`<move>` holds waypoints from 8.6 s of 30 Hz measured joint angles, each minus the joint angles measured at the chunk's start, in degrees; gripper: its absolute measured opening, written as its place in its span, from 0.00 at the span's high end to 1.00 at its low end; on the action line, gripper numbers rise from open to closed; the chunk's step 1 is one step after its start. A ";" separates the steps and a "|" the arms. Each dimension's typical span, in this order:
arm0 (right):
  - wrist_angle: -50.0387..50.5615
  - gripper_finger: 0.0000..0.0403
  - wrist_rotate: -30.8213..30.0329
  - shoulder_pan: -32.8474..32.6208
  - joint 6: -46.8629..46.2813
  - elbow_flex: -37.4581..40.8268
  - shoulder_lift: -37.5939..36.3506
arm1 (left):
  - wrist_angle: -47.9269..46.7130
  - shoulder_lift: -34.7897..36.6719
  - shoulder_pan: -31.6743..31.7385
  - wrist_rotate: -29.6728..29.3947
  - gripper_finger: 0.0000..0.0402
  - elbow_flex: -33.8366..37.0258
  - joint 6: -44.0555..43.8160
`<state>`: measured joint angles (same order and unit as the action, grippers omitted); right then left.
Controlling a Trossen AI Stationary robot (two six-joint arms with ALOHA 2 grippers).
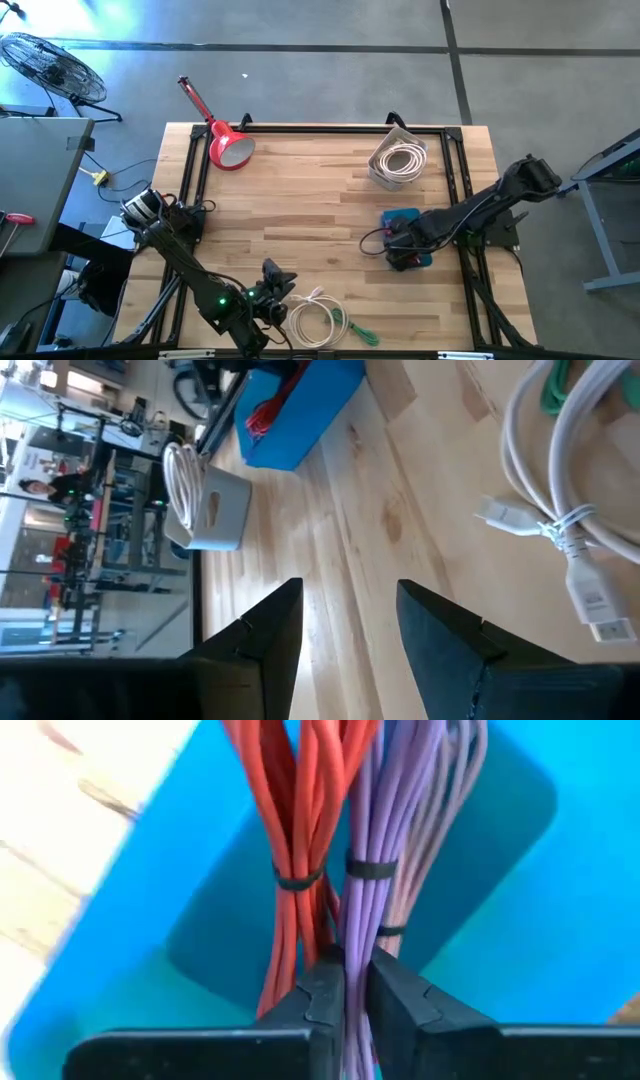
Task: Pick & Place USB Port
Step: Put the purple charger cable into the blue bin, then put the white HDMI cable into the white bin
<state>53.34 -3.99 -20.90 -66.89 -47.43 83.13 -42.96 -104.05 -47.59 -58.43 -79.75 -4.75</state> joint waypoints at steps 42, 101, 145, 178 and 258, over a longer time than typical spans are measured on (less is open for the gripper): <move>20.80 0.96 -15.01 -5.82 5.65 -18.13 0.02 | 8.96 0.00 1.12 26.39 0.61 -4.73 -0.69; 11.19 0.96 -23.91 -22.36 -0.18 -7.42 0.07 | 12.82 -19.23 19.14 49.60 0.87 -5.01 -12.32; 24.00 0.98 -62.75 -28.40 13.92 -15.61 -1.61 | 41.92 0.59 63.35 72.40 0.89 -4.66 32.71; -14.61 0.53 -62.60 -12.01 63.49 -15.47 -2.23 | 34.09 0.72 61.07 85.37 0.89 -4.72 37.55; 5.11 0.92 -20.26 37.96 50.43 -15.51 -17.99 | 8.26 13.20 60.96 58.88 0.38 -3.26 41.79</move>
<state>58.46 -24.25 17.06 -16.45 -62.94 65.14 -34.70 -90.85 13.37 0.46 -83.00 37.04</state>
